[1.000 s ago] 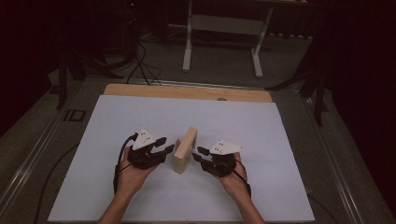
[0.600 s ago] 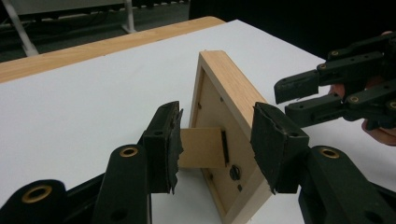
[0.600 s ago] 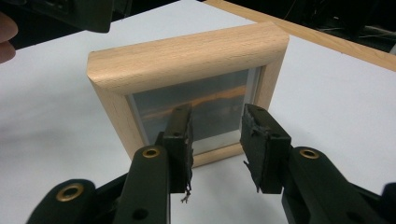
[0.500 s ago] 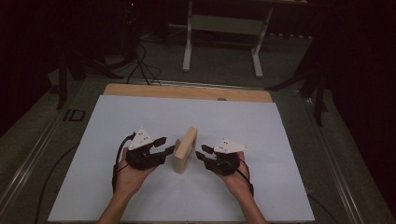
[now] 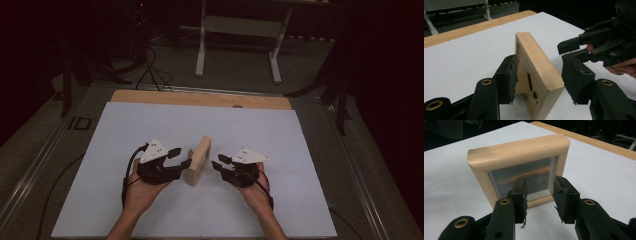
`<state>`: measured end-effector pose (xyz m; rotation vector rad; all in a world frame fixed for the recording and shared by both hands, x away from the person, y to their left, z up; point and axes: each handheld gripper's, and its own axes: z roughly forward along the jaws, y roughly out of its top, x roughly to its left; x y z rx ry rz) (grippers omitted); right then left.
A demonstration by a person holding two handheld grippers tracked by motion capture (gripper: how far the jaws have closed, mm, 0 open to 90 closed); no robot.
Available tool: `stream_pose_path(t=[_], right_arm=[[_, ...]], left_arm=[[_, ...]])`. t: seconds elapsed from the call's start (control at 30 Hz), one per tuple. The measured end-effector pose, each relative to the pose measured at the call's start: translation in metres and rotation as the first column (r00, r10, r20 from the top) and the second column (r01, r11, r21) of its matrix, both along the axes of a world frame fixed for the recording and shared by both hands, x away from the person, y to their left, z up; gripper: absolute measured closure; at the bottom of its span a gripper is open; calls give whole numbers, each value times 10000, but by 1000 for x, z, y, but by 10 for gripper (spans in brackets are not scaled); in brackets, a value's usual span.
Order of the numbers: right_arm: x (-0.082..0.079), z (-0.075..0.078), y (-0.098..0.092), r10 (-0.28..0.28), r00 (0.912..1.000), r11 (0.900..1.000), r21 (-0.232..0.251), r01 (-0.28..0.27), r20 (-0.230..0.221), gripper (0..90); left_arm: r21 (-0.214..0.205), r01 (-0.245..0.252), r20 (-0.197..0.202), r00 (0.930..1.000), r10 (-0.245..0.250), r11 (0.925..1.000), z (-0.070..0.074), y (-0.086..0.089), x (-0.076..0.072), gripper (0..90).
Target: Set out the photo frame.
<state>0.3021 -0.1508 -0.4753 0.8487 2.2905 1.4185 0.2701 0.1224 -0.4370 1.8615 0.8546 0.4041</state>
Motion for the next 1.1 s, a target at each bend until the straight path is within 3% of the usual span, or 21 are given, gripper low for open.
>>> stream_pose_path(t=[0.37, 1.1], right_arm=[[1, 2, -4, -93, 9999, 9999, 80, 93, 67, 633], [2, 5, -9, -256, 9996, 9994, 241, 254, 107, 629]], left_arm=[[450, 248, -70, 9997, -245, 9987, -10, -18, 0, 424], [1162, 3, -336, 9994, 36, 9932, -27, -32, 7, 452]])
